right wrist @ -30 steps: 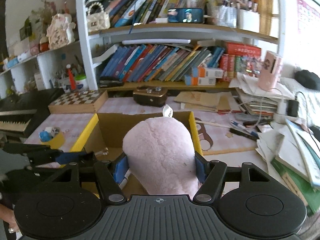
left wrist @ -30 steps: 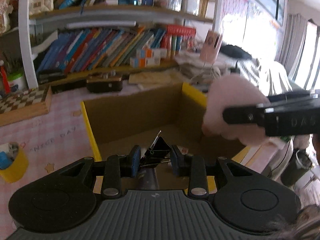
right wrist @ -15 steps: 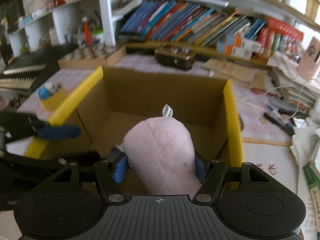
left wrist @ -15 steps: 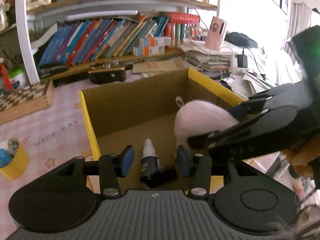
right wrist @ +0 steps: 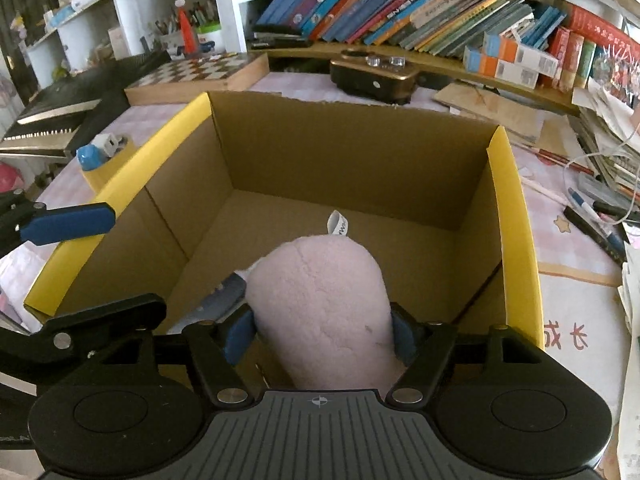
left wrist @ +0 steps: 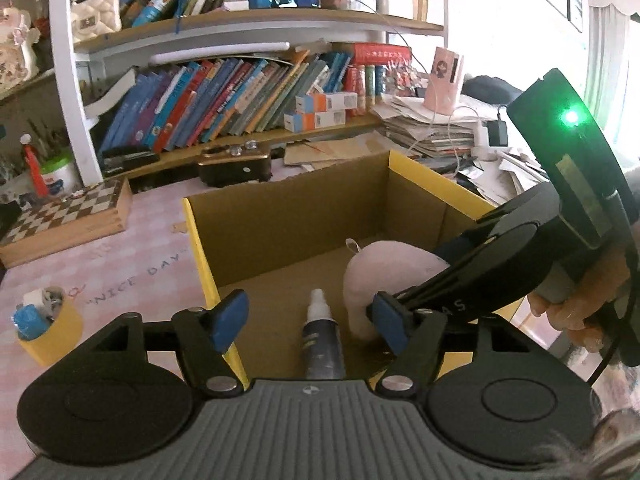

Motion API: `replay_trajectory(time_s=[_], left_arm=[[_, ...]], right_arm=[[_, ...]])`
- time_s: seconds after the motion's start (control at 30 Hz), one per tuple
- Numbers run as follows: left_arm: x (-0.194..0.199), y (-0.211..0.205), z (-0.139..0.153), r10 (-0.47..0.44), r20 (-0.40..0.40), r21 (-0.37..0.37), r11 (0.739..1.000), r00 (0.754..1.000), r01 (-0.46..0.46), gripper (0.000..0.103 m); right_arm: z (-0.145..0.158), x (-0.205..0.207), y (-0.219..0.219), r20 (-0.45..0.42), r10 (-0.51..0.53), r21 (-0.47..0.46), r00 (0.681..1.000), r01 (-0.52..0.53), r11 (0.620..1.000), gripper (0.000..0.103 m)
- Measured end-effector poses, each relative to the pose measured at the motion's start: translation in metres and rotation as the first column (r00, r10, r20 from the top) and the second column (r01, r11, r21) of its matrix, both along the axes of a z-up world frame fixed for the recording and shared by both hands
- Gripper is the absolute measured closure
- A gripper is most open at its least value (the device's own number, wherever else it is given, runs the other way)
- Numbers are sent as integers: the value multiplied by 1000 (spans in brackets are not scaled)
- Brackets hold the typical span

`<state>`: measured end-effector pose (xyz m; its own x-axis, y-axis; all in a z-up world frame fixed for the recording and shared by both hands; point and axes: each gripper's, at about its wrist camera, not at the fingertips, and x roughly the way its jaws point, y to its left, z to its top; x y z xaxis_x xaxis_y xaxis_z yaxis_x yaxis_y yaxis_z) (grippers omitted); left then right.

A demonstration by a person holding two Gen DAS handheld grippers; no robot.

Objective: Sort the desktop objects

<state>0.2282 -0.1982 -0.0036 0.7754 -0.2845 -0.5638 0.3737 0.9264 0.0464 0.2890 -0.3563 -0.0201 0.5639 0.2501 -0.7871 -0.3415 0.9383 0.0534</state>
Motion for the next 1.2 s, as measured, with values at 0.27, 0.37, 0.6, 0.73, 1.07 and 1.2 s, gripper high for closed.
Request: replay_trajectory(time_s=[0.27,0.37,0.6,0.73,1.07,1.2], left_arm=[[-12,11,17,82,72,-50,996,994,-79,14],[-20,11,21,86,83,-57,995,993,-82,12],[-45,17,36,117,122,-85,991,986,-107,5],[-58,26,44,143,140,-109,986,980,-128,3],[-90,57,52,199,137,-180,968,970,-173,2],[-101,70,47,204,118,-188,966,972,-180,2]], right_arm=[[25,-8,-9,147,-54,66,988,45,997,14],[32,-11,-10,161,-62,65,985,52,997,14],[44,-33,-13,205,-109,88,973,93,992,14],[52,-50,-15,232,-144,102,962,123,987,14],[64,-102,-20,298,-276,124,914,250,960,14],[62,-121,-17,295,-332,126,896,308,943,14]])
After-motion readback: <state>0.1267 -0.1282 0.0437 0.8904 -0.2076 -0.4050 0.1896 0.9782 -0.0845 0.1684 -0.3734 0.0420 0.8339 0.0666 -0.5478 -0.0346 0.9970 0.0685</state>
